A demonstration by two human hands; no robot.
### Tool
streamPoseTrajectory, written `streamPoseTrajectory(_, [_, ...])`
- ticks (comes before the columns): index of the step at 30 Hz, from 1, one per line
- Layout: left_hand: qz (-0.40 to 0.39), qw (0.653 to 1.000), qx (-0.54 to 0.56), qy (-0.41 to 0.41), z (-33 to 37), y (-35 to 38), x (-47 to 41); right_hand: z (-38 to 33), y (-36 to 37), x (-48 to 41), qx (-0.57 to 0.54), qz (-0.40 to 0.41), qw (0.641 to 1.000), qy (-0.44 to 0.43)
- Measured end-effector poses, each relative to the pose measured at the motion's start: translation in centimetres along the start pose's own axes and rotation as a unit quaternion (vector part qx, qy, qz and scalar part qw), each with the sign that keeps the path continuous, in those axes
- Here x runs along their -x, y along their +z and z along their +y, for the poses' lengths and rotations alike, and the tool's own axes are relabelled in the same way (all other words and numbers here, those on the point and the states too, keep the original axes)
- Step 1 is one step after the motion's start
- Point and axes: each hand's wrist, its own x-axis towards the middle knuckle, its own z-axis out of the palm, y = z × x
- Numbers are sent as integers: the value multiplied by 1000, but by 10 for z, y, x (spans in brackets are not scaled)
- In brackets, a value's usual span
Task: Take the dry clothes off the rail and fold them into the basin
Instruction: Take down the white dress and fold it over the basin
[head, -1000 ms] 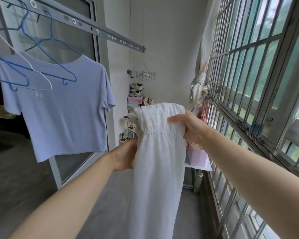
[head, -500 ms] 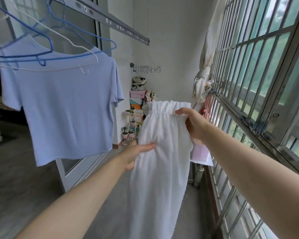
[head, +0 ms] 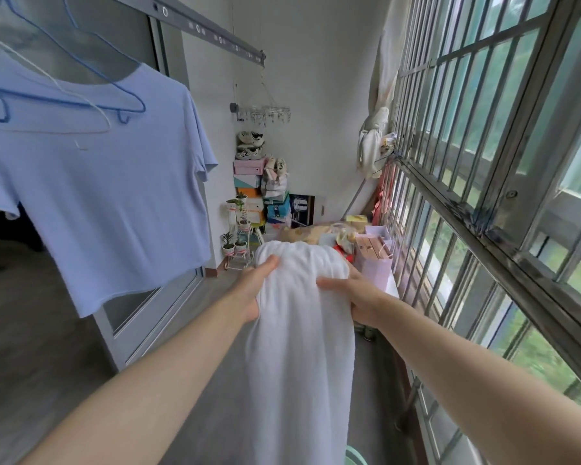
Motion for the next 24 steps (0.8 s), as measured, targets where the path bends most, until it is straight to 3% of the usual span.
streamPoseTrajectory(3, [-1,1000,-15,27,-6,1,-1,1,5,1,22,55,996,-66])
streamPoseTrajectory(6, [-20,985,-120,120,-12,-4,-1,3,5,-4,62,96,990,-84])
streamPoseTrajectory(9, [-84,928,-301,203,-14,-9,7,-1,4,-9,63,104,989,-86])
streamPoseTrajectory(11, [-84,882,-395,243,-12,-9,11,-7,4,-11,68,97,990,-76])
streamPoseTrajectory(14, [-44,825,-483,290,-10,-6,11,-16,3,-13,35,55,998,-12])
streamPoseTrajectory(18, [60,774,-547,315,-7,-3,10,-30,2,-8,43,-64,996,51])
streamPoseTrajectory(20, [110,742,-573,329,-5,-5,7,-33,3,-5,94,-87,990,59])
streamPoseTrajectory(22, [130,719,-593,338,-3,-7,4,-34,7,1,219,-70,973,32])
streamPoseTrajectory(24, [116,693,-625,341,-3,-7,4,-35,8,2,438,-28,898,-14])
